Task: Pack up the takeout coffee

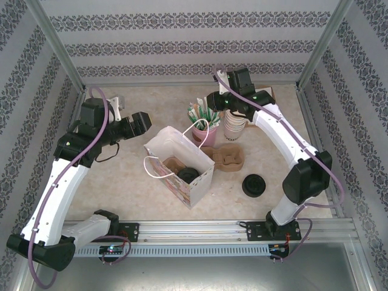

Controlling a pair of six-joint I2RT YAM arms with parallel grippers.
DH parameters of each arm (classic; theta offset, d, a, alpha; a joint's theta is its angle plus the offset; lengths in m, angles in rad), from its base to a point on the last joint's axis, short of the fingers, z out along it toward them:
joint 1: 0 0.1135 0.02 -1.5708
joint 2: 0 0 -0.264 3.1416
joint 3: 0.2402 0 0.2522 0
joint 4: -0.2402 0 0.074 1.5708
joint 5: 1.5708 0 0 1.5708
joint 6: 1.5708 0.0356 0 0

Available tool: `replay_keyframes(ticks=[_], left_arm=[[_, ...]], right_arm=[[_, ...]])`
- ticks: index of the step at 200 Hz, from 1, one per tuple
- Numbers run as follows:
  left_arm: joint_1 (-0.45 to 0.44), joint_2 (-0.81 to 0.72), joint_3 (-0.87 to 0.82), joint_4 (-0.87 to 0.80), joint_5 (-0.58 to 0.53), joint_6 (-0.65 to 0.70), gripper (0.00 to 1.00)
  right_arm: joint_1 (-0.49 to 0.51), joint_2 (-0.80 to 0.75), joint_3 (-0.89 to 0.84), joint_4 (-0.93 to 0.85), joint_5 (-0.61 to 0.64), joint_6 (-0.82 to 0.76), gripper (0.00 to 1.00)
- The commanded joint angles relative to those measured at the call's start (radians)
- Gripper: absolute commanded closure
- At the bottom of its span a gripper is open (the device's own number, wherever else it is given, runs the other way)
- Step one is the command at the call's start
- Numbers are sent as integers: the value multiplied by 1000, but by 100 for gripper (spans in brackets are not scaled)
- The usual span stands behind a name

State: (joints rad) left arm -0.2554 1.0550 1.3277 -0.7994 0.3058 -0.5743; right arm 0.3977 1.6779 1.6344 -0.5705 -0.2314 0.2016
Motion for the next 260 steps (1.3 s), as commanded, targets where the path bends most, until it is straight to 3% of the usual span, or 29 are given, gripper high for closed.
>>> replay_keyframes(ticks=[1, 222, 260], left_arm=[[-8, -4, -13, 21, -14, -25, 13], [-9, 8, -25, 36, -16, -12, 14], [-9, 6, -24, 37, -19, -8, 14]], right_arm=[[-10, 18, 34, 32, 21, -19, 77], [-19, 149, 120, -4, 62, -48, 82], [-17, 142, 132, -13, 49, -46, 97]])
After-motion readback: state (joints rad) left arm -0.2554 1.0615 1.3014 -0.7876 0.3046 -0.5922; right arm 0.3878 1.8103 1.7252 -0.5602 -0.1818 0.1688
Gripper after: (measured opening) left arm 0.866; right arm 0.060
